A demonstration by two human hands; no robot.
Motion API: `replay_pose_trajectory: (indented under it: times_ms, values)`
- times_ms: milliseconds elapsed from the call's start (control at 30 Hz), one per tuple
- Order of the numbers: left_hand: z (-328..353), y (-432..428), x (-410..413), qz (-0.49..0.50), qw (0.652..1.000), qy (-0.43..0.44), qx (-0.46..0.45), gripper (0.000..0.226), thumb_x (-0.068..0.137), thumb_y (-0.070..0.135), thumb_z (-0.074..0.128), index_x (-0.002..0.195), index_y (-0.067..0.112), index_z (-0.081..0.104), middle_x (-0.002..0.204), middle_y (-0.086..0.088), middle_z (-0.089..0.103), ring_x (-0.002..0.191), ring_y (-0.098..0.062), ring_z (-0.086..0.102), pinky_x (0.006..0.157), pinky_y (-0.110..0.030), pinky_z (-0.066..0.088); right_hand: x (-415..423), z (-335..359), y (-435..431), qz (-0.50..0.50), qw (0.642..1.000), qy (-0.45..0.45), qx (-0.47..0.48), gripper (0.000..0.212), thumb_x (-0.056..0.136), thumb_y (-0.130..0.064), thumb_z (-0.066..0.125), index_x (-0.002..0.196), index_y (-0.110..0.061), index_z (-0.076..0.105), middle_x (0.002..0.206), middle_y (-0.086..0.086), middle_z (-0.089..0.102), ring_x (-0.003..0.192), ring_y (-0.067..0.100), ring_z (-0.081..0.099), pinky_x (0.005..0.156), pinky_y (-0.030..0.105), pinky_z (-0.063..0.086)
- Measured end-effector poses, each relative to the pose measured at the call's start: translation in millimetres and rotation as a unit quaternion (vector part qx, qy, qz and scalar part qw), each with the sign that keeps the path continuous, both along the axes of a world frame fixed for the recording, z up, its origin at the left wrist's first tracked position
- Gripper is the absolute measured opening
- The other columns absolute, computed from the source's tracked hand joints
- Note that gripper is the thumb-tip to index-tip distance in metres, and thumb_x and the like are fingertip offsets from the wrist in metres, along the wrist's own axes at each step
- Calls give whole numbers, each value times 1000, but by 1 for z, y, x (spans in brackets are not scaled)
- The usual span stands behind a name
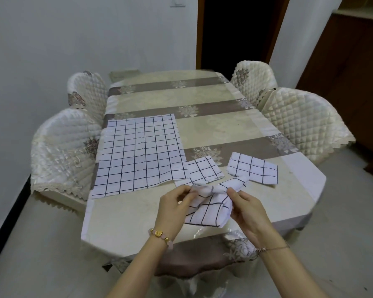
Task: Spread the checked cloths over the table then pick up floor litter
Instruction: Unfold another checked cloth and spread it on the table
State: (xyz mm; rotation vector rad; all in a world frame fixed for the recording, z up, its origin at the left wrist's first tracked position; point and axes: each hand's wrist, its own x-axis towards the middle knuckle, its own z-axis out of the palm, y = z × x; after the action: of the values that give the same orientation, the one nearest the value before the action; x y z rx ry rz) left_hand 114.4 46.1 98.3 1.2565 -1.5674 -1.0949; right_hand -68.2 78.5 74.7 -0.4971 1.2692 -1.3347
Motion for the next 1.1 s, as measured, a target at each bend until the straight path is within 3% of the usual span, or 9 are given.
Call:
replay_pose_trajectory:
  times_ms: [133,267,467,600,667,733,833,1000,1100]
  values:
    - [9,-31,18,126,983,111,70,12,88,15,61,77,17,65,78,-6,64,76,-20,60,73,-47,55,-11,15,0,20,995,96,-25,19,85,-20,67,68,-12,71,73,4,72,67,12,65,62,20,55]
    - [9,-53,40,151,957,225,104,9,88,8,60,84,13,66,87,-7,68,69,-3,69,60,-23,59,-24,18,-2,-1,982,187,-22,41,86,-25,66,47,-23,56,50,-13,53,57,6,56,66,23,52]
    - [-16,-54,49,155,944,238,169,4,87,6,61,88,2,63,101,-21,67,75,-15,71,61,-21,58,-22,14,-7,-20,984,168,-52,13,89,-17,62,81,-14,72,70,-4,72,75,14,68,63,24,56]
    - [-25,-48,43,223,966,0,128,36,85,8,64,117,8,49,124,-14,52,109,-25,54,94,-38,48,-18,12,-9,-25,979,195,-45,17,87,-15,64,89,2,69,89,26,67,80,25,64,81,48,56]
    - [-19,-37,32,172,980,-103,18,45,82,11,68,123,12,48,124,-4,49,116,-19,48,101,-35,41,-12,11,-11,-8,978,202,-49,17,86,-15,65,81,2,68,79,24,65,75,21,62,72,40,56]
    - [-9,-21,13,51,993,-101,-15,43,80,21,70,119,22,52,117,10,53,111,-8,50,95,-25,43,-2,13,-13,10,979,194,-53,17,85,-13,66,70,-9,72,63,7,65,65,12,63,61,25,54]
    - [-4,-6,-17,-54,992,-109,13,49,76,37,72,119,31,50,112,22,50,105,2,50,86,-12,41,16,13,-17,24,983,172,-55,15,82,-11,69,67,-10,71,65,5,66,66,17,64,63,31,55]
    - [-2,-5,-24,-16,995,-101,23,31,78,28,71,102,34,53,94,28,50,86,5,50,71,1,37,31,15,-21,43,988,135,-58,22,81,-13,69,77,8,63,73,18,57,70,23,57,66,36,51]
    - [-2,-7,-16,3,997,-66,26,12,81,22,68,86,33,62,83,18,64,77,2,57,67,-3,43,32,17,-21,81,986,131,-68,14,85,-12,64,81,-2,73,77,14,69,69,20,66,63,26,56]
